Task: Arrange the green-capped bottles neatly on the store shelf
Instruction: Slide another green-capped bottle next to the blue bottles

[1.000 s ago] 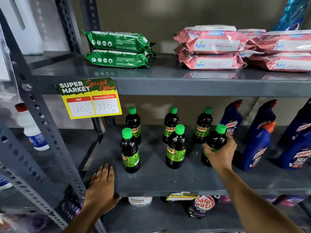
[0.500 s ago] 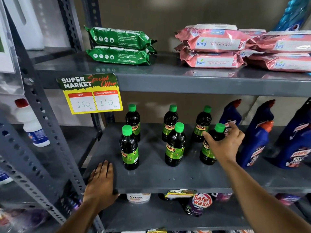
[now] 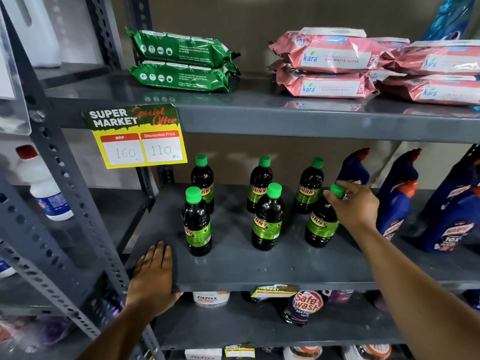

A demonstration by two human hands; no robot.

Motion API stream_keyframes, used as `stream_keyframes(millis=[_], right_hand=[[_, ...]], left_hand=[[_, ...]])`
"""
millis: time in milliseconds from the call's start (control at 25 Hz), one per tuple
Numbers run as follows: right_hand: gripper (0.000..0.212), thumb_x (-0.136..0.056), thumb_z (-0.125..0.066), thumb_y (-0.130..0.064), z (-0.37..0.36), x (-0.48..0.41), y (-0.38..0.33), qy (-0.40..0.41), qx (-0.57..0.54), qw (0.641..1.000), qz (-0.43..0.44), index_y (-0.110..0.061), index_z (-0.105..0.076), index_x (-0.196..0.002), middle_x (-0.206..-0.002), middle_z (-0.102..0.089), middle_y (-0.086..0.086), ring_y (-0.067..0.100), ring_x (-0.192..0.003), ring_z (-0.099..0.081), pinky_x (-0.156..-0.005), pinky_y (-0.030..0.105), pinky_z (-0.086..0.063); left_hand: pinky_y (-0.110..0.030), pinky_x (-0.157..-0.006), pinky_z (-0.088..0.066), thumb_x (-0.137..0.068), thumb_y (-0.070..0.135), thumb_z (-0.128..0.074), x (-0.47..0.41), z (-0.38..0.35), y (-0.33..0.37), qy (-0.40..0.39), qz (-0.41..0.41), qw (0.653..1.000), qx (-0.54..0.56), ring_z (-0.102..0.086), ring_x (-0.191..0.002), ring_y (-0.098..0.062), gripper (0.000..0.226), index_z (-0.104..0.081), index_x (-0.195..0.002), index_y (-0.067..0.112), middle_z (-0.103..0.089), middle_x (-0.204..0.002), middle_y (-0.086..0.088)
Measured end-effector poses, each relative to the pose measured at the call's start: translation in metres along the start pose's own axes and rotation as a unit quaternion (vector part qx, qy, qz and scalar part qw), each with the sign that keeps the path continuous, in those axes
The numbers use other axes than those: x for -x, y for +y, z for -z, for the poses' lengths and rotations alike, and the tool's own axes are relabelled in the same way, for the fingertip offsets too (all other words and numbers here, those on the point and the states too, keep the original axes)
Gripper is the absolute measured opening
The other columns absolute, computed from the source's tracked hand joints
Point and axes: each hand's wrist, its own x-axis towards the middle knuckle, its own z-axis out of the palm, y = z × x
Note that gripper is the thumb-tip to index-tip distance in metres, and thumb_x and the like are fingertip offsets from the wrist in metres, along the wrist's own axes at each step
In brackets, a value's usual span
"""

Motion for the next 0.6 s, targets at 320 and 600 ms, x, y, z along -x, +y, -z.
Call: stream_keyframes(millis=[320, 600], right_hand=[[0.101, -0.069, -0.084, -0.041, -0.003, 0.021, 0.006, -0.083, -0.072, 0.992, -0.056, -0.021, -0.024, -0.149, -0.145, -0.045, 0.007, 0.027, -0.131, -0.044, -0.106, 0.043, -0.040], [0.074, -0.069, -0.079, 0.003, -0.004, 0.025, 0.038, -0.194, -0.166, 0.962, -0.095, -0.019, -0.039, -0.127, -0.106, -0.060, 0.001, 0.023, -0.102, -0.061, -0.082, 0.038, -0.049]], left_hand=[[-0.043, -0.119, -0.008, -0.072, 0.061, -0.060, -0.001, -0.001, 0.000, -0.014, 0.003, 1.000, -0.009, 0.001, -0.145, -0.029, 0.112, 0.002, -0.148, 0.007, 0.001, -0.159, -0.014], [-0.044, -0.119, -0.013, -0.070, 0.059, -0.063, -0.002, -0.001, 0.001, -0.009, 0.005, 1.000, -0.017, -0.004, -0.145, -0.031, 0.112, -0.003, -0.148, 0.005, -0.005, -0.158, -0.017]])
